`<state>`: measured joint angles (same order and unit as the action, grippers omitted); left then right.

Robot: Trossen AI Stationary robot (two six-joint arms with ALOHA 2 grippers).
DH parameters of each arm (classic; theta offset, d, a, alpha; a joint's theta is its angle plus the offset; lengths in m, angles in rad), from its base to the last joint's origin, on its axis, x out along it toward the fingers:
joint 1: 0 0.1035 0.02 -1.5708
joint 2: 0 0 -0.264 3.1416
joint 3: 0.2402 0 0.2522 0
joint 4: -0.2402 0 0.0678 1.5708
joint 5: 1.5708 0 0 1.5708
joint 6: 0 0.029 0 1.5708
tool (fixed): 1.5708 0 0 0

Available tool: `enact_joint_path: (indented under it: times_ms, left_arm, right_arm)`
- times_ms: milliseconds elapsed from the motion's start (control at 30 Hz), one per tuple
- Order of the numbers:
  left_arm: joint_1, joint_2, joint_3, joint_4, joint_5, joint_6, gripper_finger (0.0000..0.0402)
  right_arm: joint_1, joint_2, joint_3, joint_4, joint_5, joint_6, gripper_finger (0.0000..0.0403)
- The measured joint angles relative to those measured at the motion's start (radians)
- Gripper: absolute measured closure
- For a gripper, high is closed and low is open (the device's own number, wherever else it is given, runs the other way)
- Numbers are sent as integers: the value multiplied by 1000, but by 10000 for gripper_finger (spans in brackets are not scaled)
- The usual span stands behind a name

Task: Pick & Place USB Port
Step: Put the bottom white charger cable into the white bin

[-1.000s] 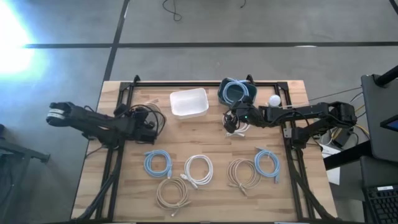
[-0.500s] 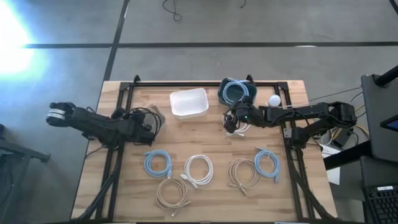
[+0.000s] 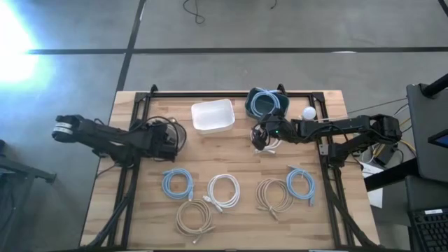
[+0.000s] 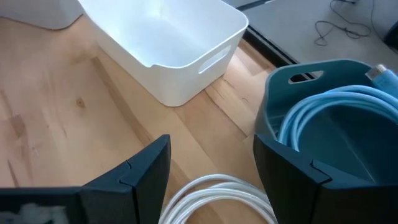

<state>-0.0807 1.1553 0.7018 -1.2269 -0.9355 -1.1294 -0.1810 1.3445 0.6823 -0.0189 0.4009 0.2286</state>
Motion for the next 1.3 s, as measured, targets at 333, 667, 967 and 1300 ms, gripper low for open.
enact_joint_path:
  times_ms: [333,667,967,1300]
  left_arm:
    - [0,0,169,35,10,153,236]
    - [-2,0,149,518,279,557,236]
    - [-3,34,24,1037,565,688,236]
    - [-3,222,31,1280,789,801,236]
  right_arm:
    - [12,0,0,2,-99,45,179]
    - [117,0,0,1,-160,53,179]
    - [159,0,0,13,-167,111,179]
    - [164,0,0,35,-174,113,179]
